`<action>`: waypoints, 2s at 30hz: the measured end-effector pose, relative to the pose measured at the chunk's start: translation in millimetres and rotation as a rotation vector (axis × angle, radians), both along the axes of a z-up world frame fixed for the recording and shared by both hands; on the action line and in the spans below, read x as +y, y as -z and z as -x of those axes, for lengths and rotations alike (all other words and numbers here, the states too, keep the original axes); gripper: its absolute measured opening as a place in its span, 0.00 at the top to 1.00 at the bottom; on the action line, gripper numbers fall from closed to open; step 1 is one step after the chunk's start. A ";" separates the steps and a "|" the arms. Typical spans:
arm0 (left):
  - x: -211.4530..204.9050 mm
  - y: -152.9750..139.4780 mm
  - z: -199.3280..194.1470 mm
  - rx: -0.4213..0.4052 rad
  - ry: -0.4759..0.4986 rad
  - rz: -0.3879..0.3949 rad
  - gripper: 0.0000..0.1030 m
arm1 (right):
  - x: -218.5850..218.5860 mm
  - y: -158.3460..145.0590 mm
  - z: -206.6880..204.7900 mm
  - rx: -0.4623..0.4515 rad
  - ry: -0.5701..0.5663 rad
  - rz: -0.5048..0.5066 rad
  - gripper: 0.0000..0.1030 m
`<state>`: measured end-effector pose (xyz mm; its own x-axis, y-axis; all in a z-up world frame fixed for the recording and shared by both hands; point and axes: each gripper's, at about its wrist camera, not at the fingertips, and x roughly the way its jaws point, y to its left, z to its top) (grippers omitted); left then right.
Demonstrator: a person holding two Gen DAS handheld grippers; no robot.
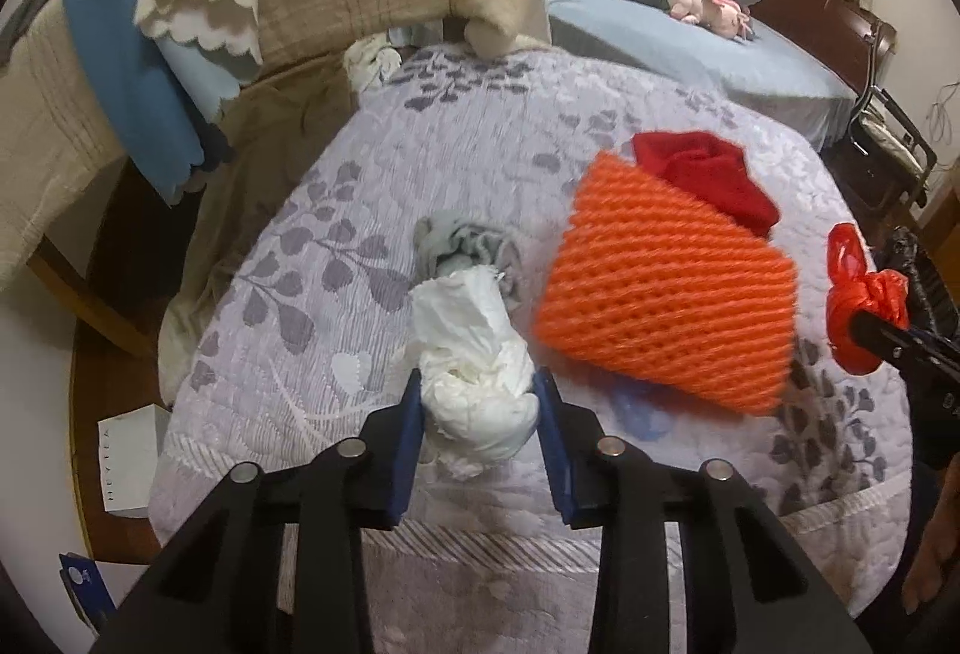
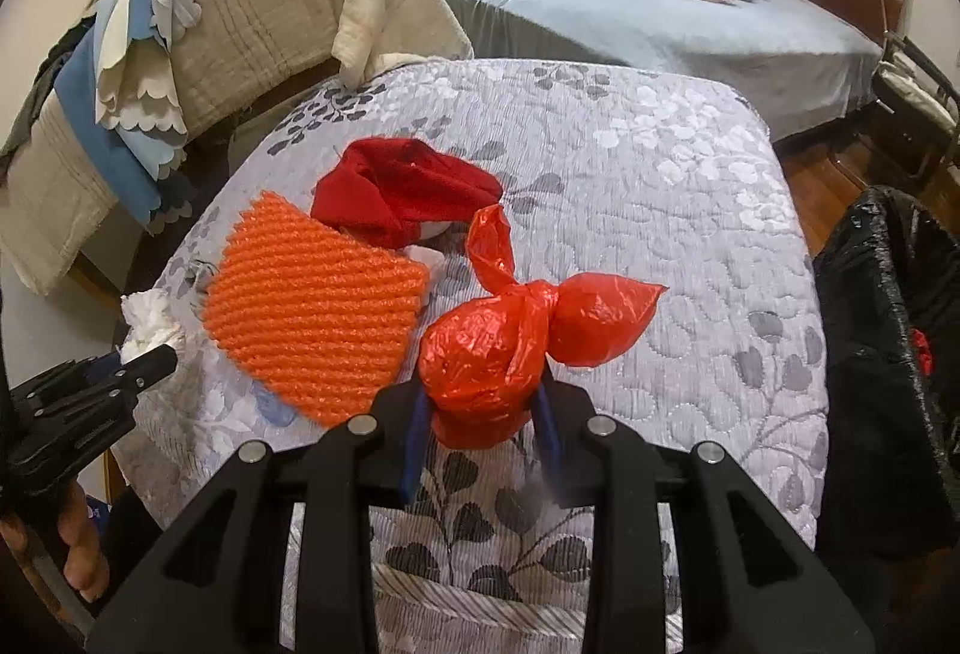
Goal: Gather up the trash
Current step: 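Carry the red bag and white tissue in both tools over the bin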
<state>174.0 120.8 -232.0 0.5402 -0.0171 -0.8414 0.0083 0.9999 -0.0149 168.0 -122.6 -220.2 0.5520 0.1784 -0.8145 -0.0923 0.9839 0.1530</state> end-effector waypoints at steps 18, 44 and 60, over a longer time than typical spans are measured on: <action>-59.2 -33.6 37.5 -0.023 0.050 -0.016 0.65 | -26.3 -33.5 40.0 -0.035 0.035 -0.020 0.71; -207.9 -75.9 55.3 -0.058 0.194 -0.027 0.65 | -136.4 -65.4 89.1 -0.080 0.200 0.007 0.71; -309.9 -81.3 53.9 -0.075 0.274 -0.025 0.65 | -228.0 -71.9 102.6 -0.077 0.307 0.052 0.71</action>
